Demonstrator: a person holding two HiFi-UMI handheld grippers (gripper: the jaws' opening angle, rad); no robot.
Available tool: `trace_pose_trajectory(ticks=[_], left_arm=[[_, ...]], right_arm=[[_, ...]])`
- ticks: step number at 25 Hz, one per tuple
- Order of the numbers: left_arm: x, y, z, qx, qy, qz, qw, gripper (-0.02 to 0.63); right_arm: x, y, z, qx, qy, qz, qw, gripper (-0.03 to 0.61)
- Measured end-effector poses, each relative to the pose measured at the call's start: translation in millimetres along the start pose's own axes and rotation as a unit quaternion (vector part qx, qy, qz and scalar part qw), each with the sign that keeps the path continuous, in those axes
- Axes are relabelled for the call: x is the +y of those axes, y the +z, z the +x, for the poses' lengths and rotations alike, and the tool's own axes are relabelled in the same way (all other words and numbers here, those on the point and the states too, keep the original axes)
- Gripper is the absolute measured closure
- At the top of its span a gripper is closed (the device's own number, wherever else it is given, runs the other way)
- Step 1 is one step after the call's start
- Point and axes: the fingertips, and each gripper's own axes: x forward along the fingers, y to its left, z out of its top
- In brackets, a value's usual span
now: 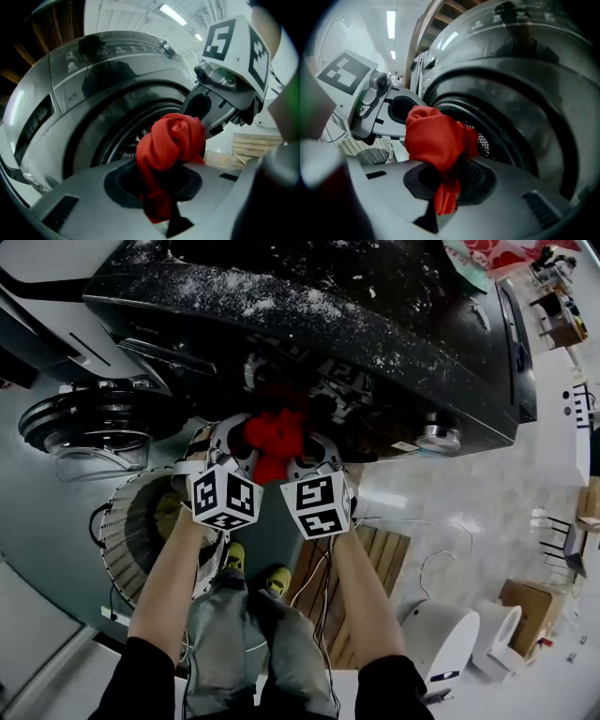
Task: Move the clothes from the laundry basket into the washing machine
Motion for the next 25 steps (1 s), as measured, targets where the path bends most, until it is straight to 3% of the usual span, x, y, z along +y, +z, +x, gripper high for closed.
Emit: trace_pose_trajectory(ticks=[11, 17, 25], left_arm=[[2, -33, 80, -0.033, 0.044, 0.062, 0.9966, 0.509], [15, -43, 115, -0.045, 0.066, 0.071, 0.9943, 0.509], [28, -58, 154, -0.069, 0.07, 0.046, 0.9941, 0.508]], right_arm=[[-33, -32, 69, -0.036, -0.072, -0.027, 0.996, 0.517], [-46, -32, 104, -0.053, -0.093, -0.037, 0.994, 0.517], [-66, -29, 138, -0.093, -0.113, -0.056, 0.988, 0.516]])
